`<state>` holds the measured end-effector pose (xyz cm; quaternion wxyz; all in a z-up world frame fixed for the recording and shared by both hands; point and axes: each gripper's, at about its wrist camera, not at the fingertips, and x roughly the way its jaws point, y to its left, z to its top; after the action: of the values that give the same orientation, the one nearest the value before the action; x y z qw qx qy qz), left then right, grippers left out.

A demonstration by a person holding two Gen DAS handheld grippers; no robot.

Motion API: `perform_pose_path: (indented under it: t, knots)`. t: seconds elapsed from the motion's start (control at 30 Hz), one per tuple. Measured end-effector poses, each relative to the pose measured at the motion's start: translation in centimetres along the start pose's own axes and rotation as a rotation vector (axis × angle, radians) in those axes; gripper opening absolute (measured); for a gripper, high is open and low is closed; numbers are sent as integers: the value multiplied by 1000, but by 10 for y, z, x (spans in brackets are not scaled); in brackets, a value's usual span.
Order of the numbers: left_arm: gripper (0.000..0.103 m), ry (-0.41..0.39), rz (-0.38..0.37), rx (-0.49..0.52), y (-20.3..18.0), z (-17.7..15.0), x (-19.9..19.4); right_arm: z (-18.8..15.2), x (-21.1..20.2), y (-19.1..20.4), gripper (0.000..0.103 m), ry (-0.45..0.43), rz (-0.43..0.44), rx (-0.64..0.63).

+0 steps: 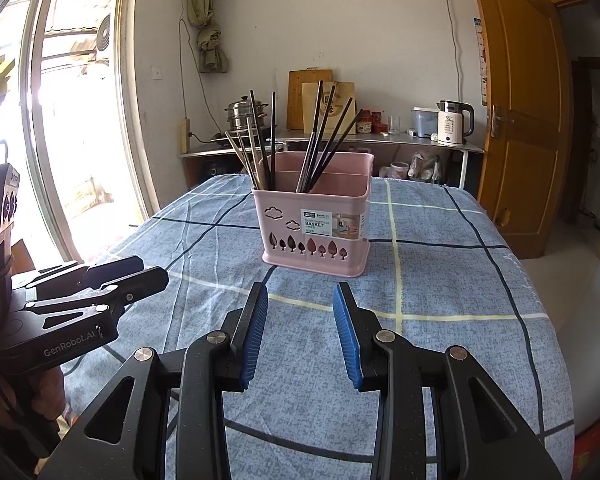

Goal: Organize utensils

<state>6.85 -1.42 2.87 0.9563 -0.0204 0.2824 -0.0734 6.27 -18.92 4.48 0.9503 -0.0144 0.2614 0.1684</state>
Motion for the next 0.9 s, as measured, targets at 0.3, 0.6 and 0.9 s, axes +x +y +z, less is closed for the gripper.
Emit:
perform_pose_path:
  t: [0.3, 0.6, 0.9]
  knots:
    - [40, -17, -1, -4, 0, -4, -1, -2, -4, 1, 35, -20, -19, -6]
    - [40, -5, 22, 1, 0, -5, 4, -2, -3, 0, 35, -14, -16, -3]
    - [40, -5, 24, 3, -1, -6, 6, -1, -2, 0, 35, -9, -13, -4]
